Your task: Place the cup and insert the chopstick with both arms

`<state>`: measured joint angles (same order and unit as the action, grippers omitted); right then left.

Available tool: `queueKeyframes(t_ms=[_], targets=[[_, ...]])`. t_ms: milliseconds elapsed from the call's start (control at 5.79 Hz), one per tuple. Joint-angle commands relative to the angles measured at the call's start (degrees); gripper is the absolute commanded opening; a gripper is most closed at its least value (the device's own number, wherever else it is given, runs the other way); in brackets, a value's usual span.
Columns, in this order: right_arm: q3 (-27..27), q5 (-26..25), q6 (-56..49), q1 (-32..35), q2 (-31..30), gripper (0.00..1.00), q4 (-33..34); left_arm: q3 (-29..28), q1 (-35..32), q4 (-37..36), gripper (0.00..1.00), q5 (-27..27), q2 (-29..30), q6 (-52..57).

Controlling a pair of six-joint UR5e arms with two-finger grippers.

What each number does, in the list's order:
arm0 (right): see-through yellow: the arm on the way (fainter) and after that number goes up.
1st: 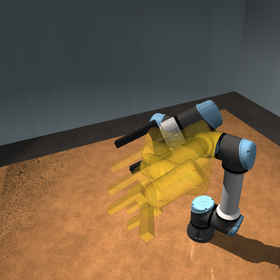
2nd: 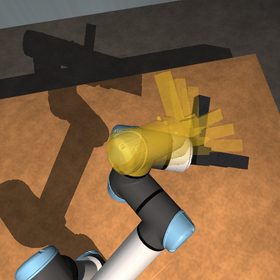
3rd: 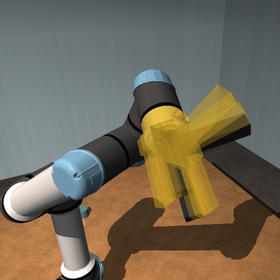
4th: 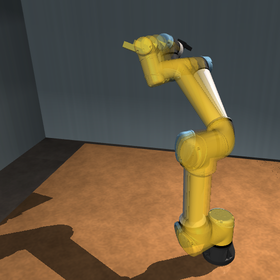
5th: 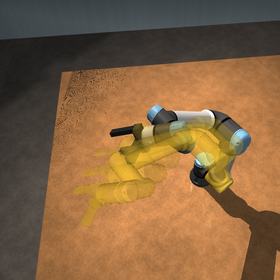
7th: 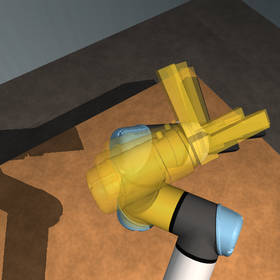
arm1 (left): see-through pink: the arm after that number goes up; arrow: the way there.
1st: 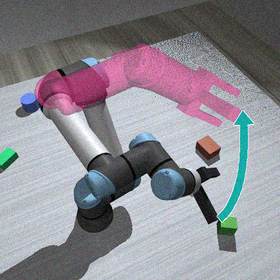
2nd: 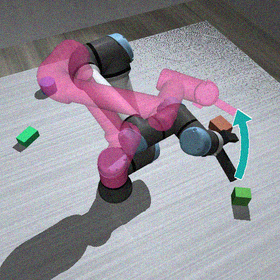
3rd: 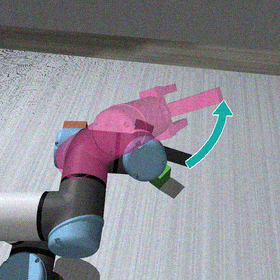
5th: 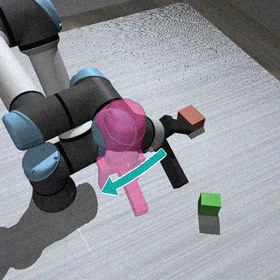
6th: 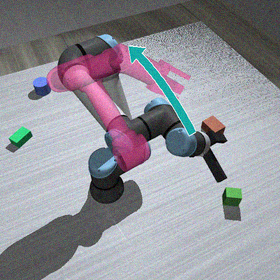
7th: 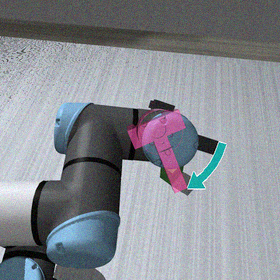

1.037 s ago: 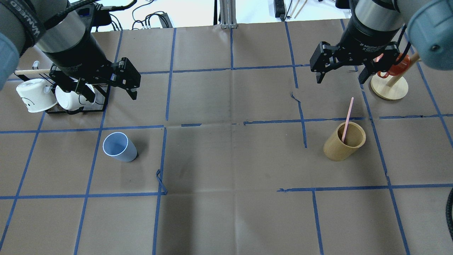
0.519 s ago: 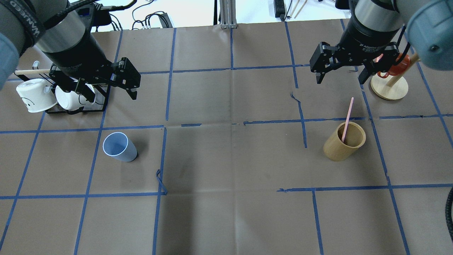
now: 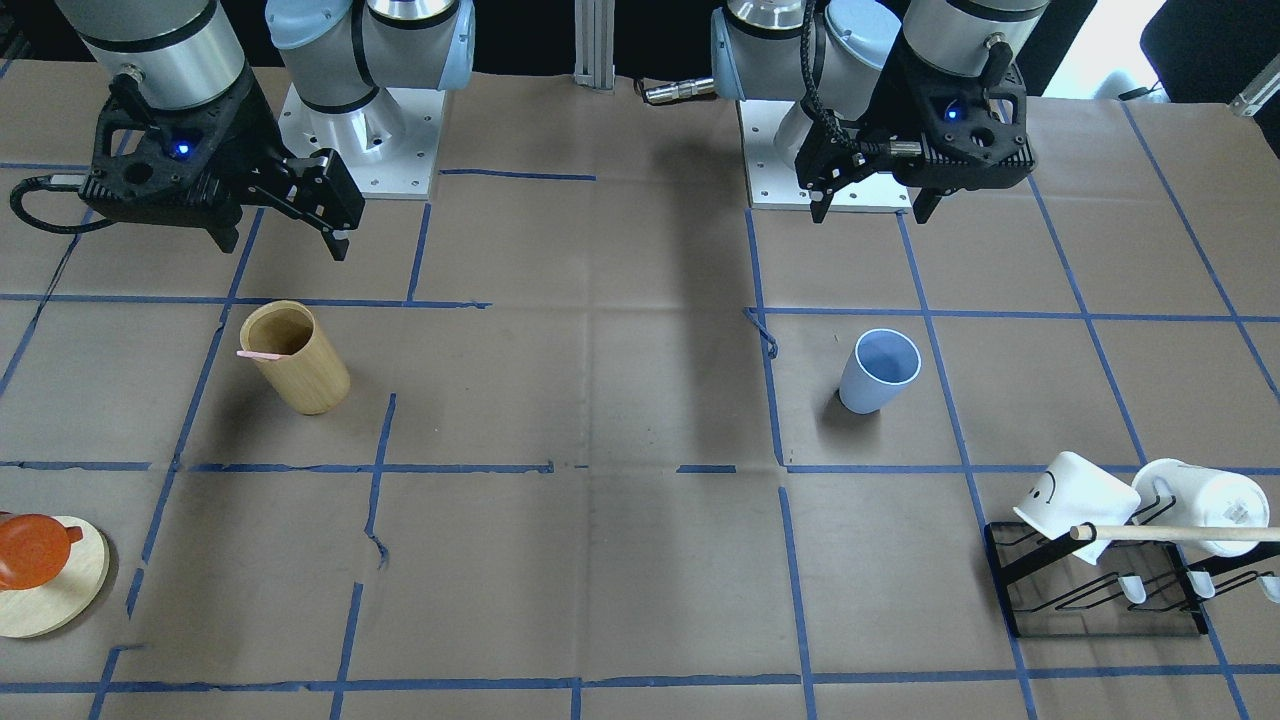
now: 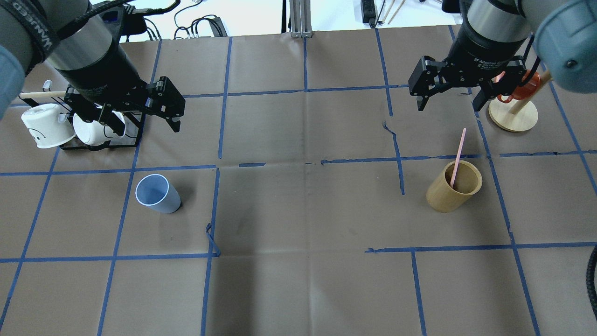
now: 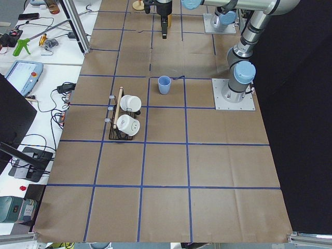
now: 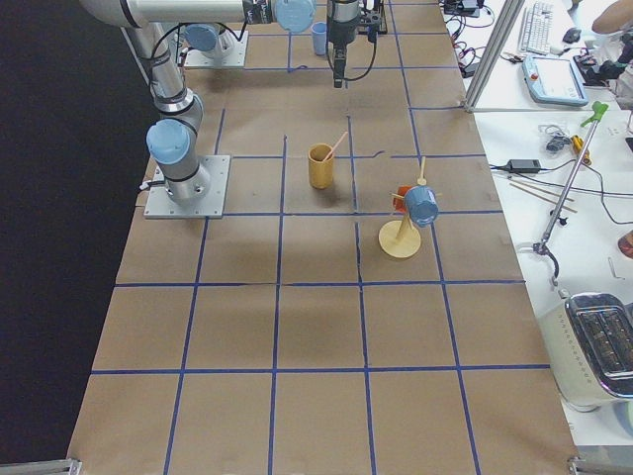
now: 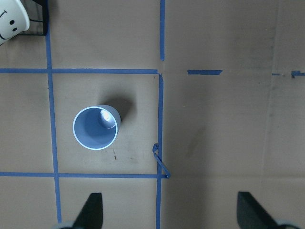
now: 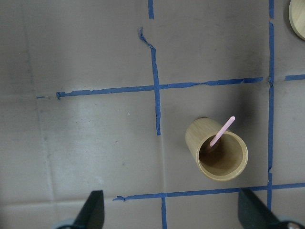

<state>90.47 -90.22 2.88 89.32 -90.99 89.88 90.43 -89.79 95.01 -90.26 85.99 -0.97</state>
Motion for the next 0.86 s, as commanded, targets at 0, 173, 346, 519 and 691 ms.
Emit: queueKeyframes(t_ms=[0, 173, 346, 519, 691], targets=[[0.1, -0.3, -0.6, -0.1, 0.3, 1.0, 0.3, 0.7, 0.1, 0.0, 0.99, 0.0, -0.2, 0.0], [0.1, -0.4, -0.6, -0.1, 0.3, 1.0, 0.3, 1.1, 0.4, -0.1, 0.99, 0.0, -0.3, 0.8], [0.1, -0.5, -0.7, -0.5, 0.4, 1.0, 0.1, 1.8, 0.8, -3.3, 0.99, 0.1, 1.0, 0.7], [0.1, -0.7, -3.4, -1.4, 0.6, 1.0, 0.6, 5.2, 1.3, -5.7, 0.99, 0.1, 1.7, 0.6], [0.2, -1.4, -10.3, -5.1, 0.6, 1.0, 1.1, 10.5, 1.4, -11.9, 0.99, -0.2, 2.3, 0.5]])
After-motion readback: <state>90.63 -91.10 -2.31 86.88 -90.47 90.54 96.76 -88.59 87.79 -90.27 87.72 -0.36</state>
